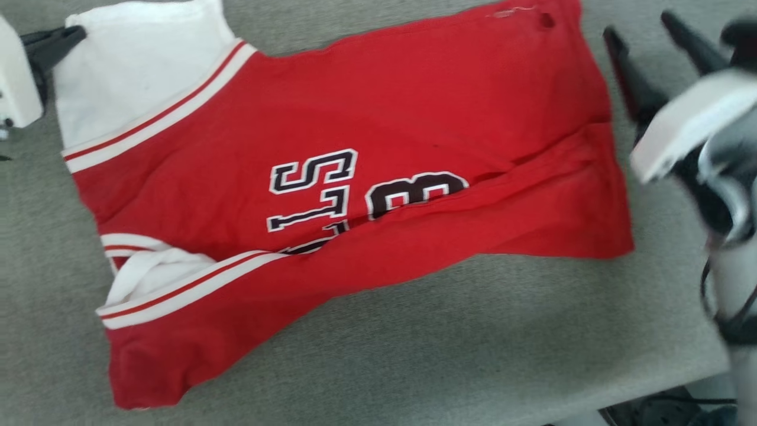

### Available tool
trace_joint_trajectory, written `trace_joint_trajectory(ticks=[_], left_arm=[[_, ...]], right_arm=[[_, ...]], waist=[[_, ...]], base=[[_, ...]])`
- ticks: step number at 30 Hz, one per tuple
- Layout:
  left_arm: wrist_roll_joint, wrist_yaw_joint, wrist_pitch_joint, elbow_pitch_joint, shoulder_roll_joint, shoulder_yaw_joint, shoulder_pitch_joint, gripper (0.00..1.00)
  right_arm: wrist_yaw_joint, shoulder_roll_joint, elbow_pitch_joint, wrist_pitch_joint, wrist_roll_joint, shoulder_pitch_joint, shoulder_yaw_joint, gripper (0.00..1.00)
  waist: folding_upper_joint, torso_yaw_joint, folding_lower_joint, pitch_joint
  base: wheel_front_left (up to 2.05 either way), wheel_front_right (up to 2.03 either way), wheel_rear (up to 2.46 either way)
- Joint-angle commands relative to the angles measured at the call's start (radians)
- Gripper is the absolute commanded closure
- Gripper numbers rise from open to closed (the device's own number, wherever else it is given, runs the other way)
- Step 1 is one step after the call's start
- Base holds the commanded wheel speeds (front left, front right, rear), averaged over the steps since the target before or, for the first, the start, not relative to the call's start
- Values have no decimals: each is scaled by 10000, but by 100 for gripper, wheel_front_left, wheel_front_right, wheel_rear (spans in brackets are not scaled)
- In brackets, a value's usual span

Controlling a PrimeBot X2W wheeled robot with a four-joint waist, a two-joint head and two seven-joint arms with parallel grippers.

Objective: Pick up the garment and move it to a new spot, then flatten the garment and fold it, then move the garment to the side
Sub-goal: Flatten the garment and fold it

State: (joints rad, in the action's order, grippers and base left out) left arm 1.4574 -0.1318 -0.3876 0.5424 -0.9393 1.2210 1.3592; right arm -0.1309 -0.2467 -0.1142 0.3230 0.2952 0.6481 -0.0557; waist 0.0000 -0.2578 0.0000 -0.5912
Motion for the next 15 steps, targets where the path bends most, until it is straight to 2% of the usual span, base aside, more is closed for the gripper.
trace_joint_trajectory(ticks=[1,8,15], left_arm=[[-128,22,-28,-72,139,171,-52,100],[-142,24,175,-439,573,316,119,100],[-151,24,341,-760,864,459,92,100]], right_arm=[[4,-113,-397,424,214,531,54,0],[2,-441,-2725,3843,1311,2709,-91,0],[2,-496,-3431,5073,1411,3374,-335,0]], waist=[[0,275,0,-121],[0,1005,0,-298],[0,1442,0,-371]], base=[[0,0,0],[0,0,0],[0,0,0]])
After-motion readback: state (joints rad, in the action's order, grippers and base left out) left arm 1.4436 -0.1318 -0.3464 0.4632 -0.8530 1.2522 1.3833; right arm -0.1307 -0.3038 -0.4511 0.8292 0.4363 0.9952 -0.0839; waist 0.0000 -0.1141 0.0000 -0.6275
